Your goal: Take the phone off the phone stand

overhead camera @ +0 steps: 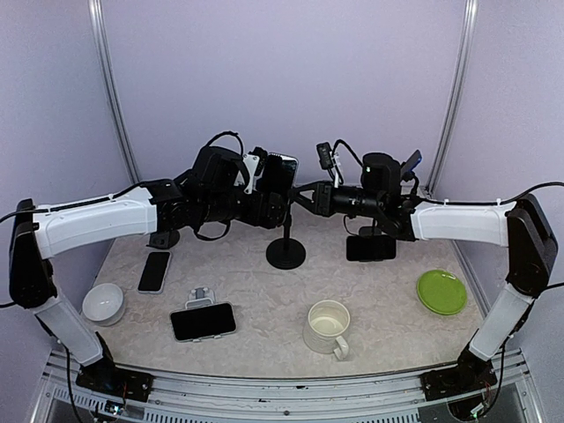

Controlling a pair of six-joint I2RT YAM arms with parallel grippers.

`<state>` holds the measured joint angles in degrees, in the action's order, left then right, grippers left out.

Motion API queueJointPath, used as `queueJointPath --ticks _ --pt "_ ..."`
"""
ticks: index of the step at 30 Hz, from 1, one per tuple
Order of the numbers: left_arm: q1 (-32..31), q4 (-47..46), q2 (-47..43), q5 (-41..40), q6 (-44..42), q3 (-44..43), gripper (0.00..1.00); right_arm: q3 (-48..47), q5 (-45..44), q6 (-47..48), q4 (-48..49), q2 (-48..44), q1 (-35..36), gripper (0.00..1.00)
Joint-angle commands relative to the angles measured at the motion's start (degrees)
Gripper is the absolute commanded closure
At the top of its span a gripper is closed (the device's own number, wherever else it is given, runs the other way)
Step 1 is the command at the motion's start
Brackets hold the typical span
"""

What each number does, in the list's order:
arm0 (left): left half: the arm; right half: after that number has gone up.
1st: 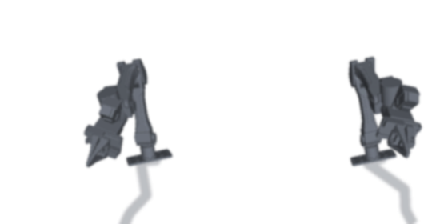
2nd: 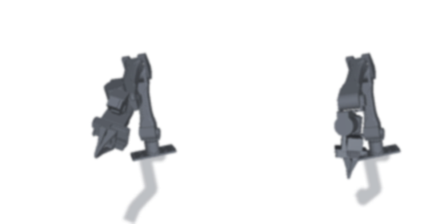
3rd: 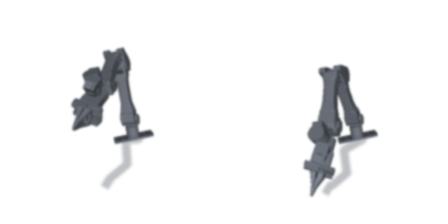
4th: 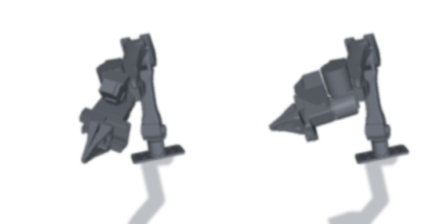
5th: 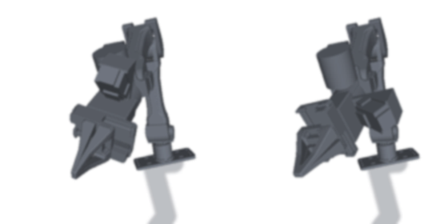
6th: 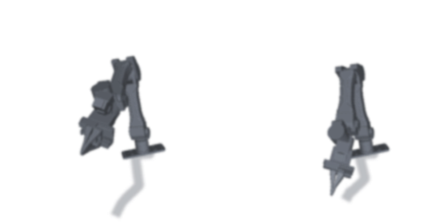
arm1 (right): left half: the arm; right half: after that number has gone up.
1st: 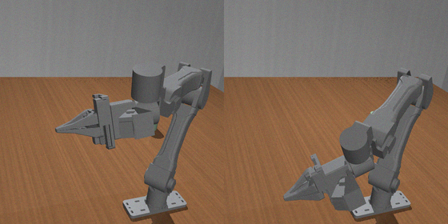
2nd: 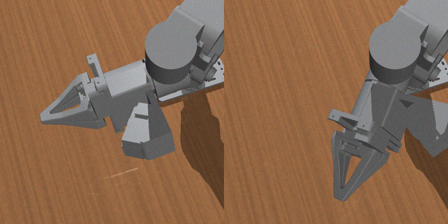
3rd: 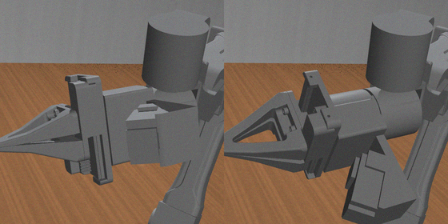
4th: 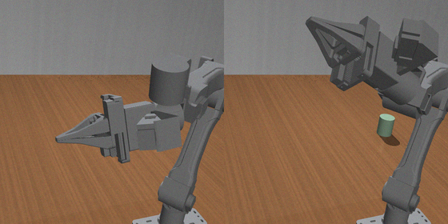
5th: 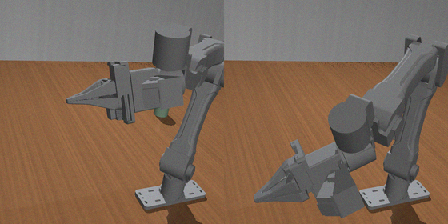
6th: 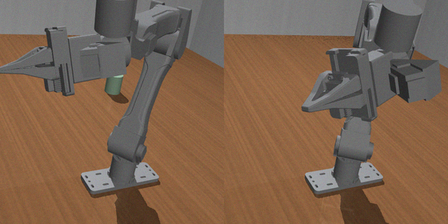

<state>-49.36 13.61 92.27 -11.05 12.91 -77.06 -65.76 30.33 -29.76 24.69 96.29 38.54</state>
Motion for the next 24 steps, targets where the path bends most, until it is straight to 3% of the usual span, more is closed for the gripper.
queueJointPath --ticks 1,14,24 --pt "-1.26 0.76 2.24 -1.23 0.29 -3.00 0.01 -0.78 -1.86 -3.39 -0.54 -1.95 1.08 1.00" --pt "-2.49 0.45 6.20 -8.84 1.02 -5.38 0.02 -0.59 -1.76 -4.75 0.66 -1.15 1.88 1.00" --pt "-0.89 -1.34 5.06 -11.93 1.77 -2.99 0.25 0.21 -1.41 -4.74 0.45 -1.40 1.89 1.00"
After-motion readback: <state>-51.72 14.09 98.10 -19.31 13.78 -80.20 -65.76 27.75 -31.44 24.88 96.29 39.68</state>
